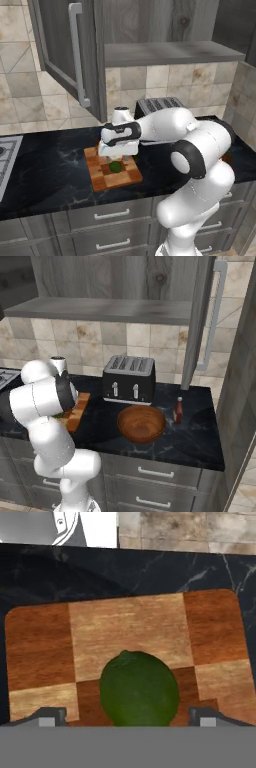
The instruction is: Open the cabinet. Place the bowl and condiment on the counter. Then place the lime and garlic on the cutting board.
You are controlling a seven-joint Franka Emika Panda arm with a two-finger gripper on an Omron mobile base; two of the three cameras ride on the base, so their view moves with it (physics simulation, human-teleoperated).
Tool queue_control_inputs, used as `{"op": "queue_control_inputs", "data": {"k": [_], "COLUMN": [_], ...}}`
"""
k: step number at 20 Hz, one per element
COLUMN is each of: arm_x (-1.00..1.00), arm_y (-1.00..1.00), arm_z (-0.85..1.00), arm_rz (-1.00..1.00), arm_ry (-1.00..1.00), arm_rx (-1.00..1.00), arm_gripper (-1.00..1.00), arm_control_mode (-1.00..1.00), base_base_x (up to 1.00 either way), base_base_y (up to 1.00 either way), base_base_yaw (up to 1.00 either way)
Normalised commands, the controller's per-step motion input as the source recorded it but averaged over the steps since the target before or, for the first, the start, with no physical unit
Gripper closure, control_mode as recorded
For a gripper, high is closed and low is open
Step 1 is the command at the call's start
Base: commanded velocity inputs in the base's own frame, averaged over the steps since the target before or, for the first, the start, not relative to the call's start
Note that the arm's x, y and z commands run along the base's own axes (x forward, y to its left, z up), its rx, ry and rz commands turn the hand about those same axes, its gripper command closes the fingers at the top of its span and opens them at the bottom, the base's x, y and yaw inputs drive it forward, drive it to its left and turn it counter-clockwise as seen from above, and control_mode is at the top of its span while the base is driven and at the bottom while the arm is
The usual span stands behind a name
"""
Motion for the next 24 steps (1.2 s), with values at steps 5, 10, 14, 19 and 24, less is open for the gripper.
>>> {"op": "queue_control_inputs", "data": {"k": [5,10,14,19,24], "arm_x": [-0.26,-0.41,-0.62,-0.75,-0.85], "arm_y": [-0.32,-0.58,-0.86,-0.75,-0.54], "arm_z": [0.99,0.76,0.53,0.47,0.39], "arm_rz": [-0.14,-0.14,-0.15,-0.15,-0.12], "arm_ry": [0.0,-0.02,-0.12,-0.21,-0.23], "arm_rx": [0.03,0.02,0.04,0.06,0.06], "arm_gripper": [-1.0,-1.0,-1.0,-1.0,-1.0], "arm_control_mode": [-1.0,-1.0,-1.0,-1.0,-1.0], "base_base_x": [0.0,0.0,0.0,0.0,0.0], "base_base_y": [0.0,0.0,0.0,0.0,0.0], "base_base_yaw": [0.0,0.0,0.0,0.0,0.0]}}
